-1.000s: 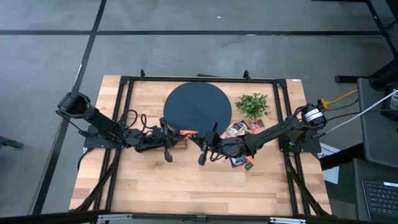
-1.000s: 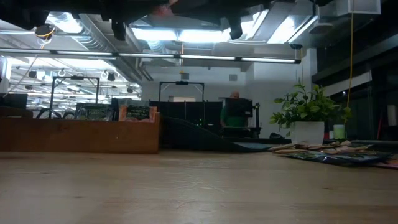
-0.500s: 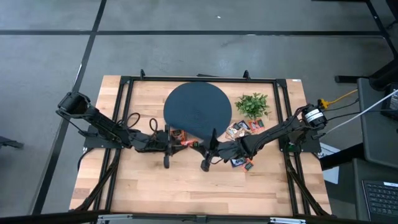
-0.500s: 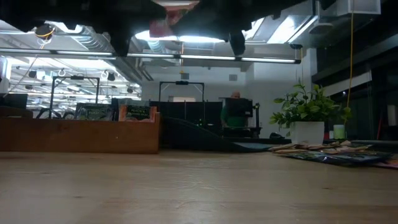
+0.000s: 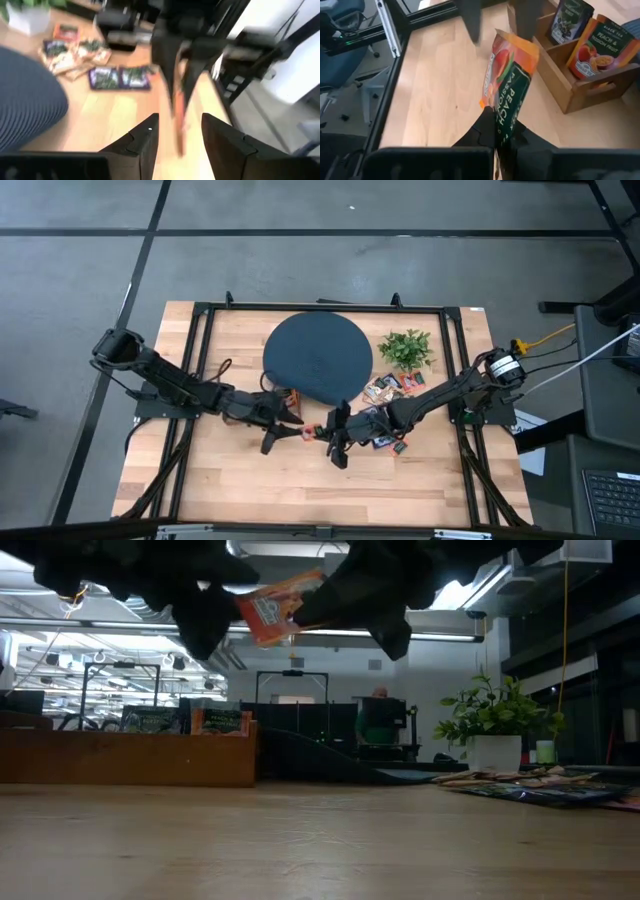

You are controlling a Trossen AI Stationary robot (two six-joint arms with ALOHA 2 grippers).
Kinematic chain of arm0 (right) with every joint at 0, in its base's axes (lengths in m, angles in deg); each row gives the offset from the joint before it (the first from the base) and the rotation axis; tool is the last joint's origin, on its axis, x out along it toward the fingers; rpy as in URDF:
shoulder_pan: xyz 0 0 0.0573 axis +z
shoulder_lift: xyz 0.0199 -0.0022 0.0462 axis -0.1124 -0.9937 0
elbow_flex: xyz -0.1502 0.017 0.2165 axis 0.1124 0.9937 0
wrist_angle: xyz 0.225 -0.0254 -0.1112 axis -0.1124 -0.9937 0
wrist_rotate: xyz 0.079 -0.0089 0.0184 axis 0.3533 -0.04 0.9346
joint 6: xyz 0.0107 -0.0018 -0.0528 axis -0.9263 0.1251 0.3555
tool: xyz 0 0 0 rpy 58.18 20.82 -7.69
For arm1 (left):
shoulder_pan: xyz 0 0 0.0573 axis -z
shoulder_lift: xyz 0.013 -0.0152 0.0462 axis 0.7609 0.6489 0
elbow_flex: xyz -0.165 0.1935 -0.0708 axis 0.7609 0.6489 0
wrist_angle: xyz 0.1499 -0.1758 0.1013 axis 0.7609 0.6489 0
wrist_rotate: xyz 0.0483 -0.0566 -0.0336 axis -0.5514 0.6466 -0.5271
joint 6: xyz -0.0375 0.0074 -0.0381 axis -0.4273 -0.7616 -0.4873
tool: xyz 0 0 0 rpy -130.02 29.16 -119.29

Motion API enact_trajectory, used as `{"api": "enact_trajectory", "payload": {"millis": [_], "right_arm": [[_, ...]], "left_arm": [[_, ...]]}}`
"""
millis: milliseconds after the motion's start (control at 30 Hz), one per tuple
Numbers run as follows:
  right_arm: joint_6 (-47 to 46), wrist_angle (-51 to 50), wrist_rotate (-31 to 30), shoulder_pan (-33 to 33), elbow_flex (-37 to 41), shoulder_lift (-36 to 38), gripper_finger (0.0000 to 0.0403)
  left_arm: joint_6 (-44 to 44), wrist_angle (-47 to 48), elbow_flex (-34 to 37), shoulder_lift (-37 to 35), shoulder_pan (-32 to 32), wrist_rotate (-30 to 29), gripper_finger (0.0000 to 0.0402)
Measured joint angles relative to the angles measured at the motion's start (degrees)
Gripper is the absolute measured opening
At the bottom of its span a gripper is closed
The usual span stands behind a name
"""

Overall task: Pick & Place Tea
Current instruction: Put the orange tea bag into the right section of the wooden organizer

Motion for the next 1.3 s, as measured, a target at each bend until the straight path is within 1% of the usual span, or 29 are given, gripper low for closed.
{"api": "enact_trajectory", "payload": {"millis": [233, 400, 600, 700, 800, 1000, 1133, 1300], "right_arm": [[0.0, 0.0, 0.0, 0.0, 0.0, 0.0, 0.0004], [0.1, 0.0, 0.0, 0.0, 0.0, 0.0, 0.0004], [0.3, 0.1, 0.0, 0.0, 0.0, 0.0, 0.0004], [0.5, 0.5, 0.0, 0.0, 0.0, 0.0, 0.0004], [1.3, 1.4, 0.0, 0.0, 0.0, 0.0, 0.0004], [1.4, 1.4, 0.0, 0.0, 0.0, 0.0, 0.0006], [1.6, 1.3, 0.0, 0.0, 0.0, 0.0, 0.0007], [1.8, 1.2, 0.0, 0.0, 0.0, 0.0, 0.0008]], "left_arm": [[4.0, 7.0, -4.9, 0.0, 0.0, 0.0, 0.0148], [4.4, 11.8, -7.0, 0.0, 0.0, 0.0, 0.0148], [3.3, 12.2, -7.1, 0.1, 0.0, 0.0, 0.0146], [2.8, 12.4, -7.1, 0.9, -0.6, 2.1, 0.0140], [1.6, 12.0, -7.1, 2.1, -1.7, 4.1, 0.0130], [3.2, 9.0, -7.1, 2.7, -2.7, 4.2, 0.0101], [4.4, 7.3, -7.1, 2.7, -2.7, 5.5, 0.0076], [5.0, 7.6, -7.1, 2.7, -2.6, 7.1, 0.0035]]}}
